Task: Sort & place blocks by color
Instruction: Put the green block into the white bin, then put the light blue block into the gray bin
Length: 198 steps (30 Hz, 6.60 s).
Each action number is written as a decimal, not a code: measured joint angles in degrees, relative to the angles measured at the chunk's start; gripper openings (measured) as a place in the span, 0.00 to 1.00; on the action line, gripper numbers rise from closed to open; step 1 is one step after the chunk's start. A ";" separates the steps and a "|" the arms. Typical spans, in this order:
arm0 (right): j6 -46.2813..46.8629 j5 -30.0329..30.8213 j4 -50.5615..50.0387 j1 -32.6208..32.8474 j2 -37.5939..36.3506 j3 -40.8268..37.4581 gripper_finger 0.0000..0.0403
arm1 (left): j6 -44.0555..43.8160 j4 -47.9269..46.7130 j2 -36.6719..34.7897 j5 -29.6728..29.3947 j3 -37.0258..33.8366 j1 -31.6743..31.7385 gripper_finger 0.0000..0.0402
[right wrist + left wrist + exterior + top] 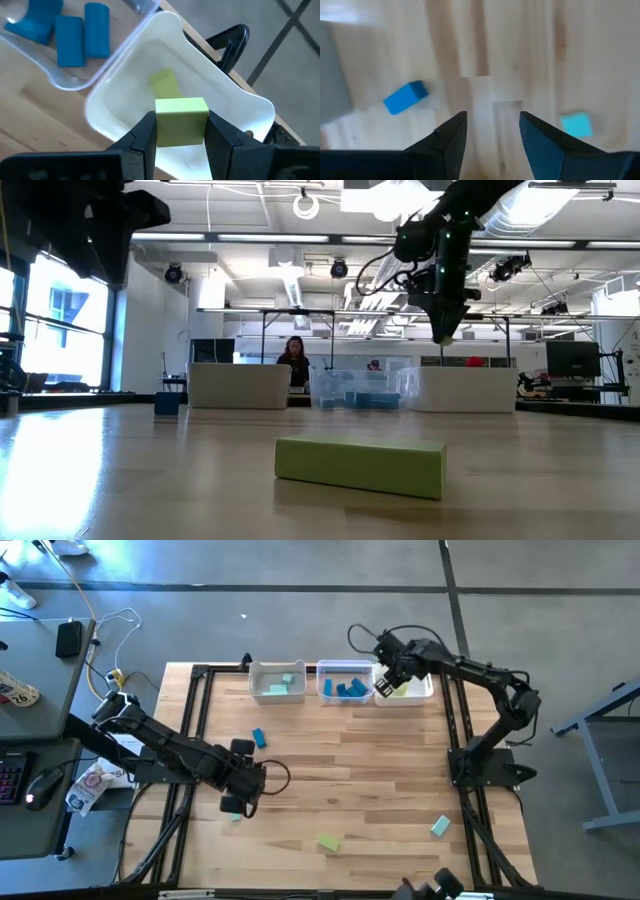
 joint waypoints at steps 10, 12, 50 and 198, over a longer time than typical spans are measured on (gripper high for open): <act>-7.69 -3.41 -0.12 -7.16 0.01 0.00 0.25 | 5.06 0.08 0.00 -12.06 0.00 11.88 0.42; -7.77 -4.38 -0.10 -8.27 0.01 0.00 0.25 | 6.36 0.17 0.00 -12.28 0.00 14.79 0.42; -7.58 -7.17 -3.46 -9.34 7.40 1.86 0.60 | 2.15 -0.36 0.00 7.87 -0.04 22.40 0.42; 20.54 -1.75 -5.03 44.20 -7.20 2.21 0.60 | 27.64 69.57 -17.05 -10.57 -30.14 50.90 0.25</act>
